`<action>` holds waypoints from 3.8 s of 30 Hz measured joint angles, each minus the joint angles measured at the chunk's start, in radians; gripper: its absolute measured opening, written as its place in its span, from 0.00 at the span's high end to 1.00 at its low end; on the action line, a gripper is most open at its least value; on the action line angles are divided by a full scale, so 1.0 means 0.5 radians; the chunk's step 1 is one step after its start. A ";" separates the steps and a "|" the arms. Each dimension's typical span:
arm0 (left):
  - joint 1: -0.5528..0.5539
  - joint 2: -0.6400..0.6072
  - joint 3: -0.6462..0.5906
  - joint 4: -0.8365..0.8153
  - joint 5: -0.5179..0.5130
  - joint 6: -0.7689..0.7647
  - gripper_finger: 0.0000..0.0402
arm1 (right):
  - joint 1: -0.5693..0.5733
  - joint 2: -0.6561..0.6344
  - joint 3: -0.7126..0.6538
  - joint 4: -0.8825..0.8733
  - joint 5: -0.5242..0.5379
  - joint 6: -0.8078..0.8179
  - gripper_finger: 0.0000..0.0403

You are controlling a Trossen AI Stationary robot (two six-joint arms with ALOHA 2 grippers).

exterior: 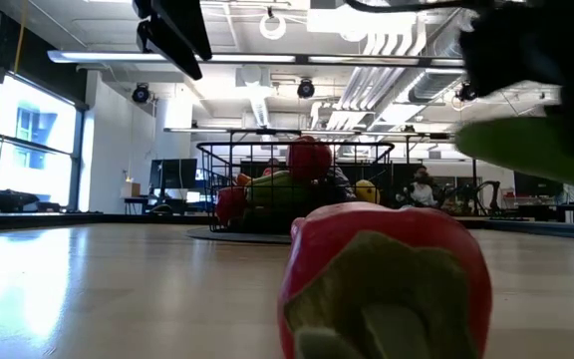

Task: Build produce basket
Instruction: Put the cucumber into the wire basket, then put the red pepper into the wire basket

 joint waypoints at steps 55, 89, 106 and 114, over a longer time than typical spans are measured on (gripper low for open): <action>0.093 0.000 0.000 0.006 -0.083 0.015 0.35 | -1.857 -0.001 0.783 0.075 0.268 -2.214 0.73; 0.035 0.000 0.000 0.014 0.031 0.178 0.35 | -1.700 -0.006 0.783 -0.018 0.257 -1.746 0.30; -0.266 0.000 0.000 0.237 0.350 0.602 0.35 | -1.115 -0.006 0.783 -0.018 0.516 -0.962 0.30; -0.397 0.000 0.000 0.087 0.335 0.289 0.35 | -0.723 -0.006 0.783 -0.018 0.487 -0.558 0.30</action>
